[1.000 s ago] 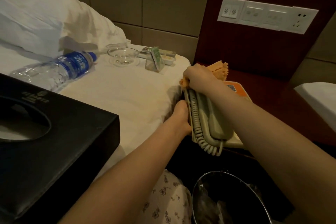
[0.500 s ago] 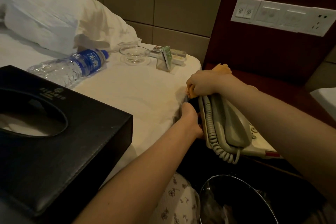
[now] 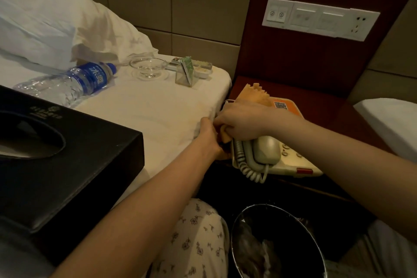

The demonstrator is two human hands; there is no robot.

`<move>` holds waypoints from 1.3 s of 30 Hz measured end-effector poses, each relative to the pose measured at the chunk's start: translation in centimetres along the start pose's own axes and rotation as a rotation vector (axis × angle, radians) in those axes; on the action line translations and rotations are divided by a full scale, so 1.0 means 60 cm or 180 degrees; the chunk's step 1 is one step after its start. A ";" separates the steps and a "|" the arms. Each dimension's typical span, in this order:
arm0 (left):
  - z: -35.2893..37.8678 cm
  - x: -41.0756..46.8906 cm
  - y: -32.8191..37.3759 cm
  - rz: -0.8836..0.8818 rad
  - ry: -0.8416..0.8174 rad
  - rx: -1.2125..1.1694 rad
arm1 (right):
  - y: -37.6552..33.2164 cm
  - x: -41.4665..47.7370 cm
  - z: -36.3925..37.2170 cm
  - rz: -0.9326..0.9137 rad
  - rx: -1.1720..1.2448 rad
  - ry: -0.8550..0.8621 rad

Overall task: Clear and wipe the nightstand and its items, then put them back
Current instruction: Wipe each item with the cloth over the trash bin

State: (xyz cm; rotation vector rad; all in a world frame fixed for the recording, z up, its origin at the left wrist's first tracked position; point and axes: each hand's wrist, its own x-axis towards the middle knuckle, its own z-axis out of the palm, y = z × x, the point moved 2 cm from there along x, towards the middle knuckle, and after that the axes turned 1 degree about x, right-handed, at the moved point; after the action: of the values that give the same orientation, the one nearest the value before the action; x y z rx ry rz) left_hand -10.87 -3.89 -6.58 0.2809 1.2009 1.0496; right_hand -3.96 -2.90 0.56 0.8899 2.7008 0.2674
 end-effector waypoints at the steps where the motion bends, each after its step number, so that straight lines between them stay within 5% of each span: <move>1: -0.002 0.001 0.000 0.0027 0.0007 0.0022 | -0.005 -0.008 -0.001 -0.0020 0.0073 -0.0011; 8: -0.013 0.003 0.005 0.0415 0.0235 0.0336 | -0.037 -0.043 0.000 -0.0191 -0.0025 -0.0017; 16: 0.006 -0.020 0.007 0.0237 -0.0268 0.0662 | -0.067 -0.105 0.023 -0.0154 0.0362 0.0240; 25: 0.023 -0.019 -0.006 0.0648 -0.0386 0.1031 | -0.083 -0.135 0.058 0.0195 0.0193 0.0840; 39: 0.038 -0.013 -0.019 0.0861 -0.0303 0.1128 | -0.099 -0.202 0.173 0.1551 0.1147 0.4276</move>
State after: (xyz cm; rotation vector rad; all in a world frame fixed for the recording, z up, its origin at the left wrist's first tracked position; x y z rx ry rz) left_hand -8.33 -4.37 -5.97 0.7789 1.2828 1.0366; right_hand 5.46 -14.01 -8.24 2.0482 3.6955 0.6877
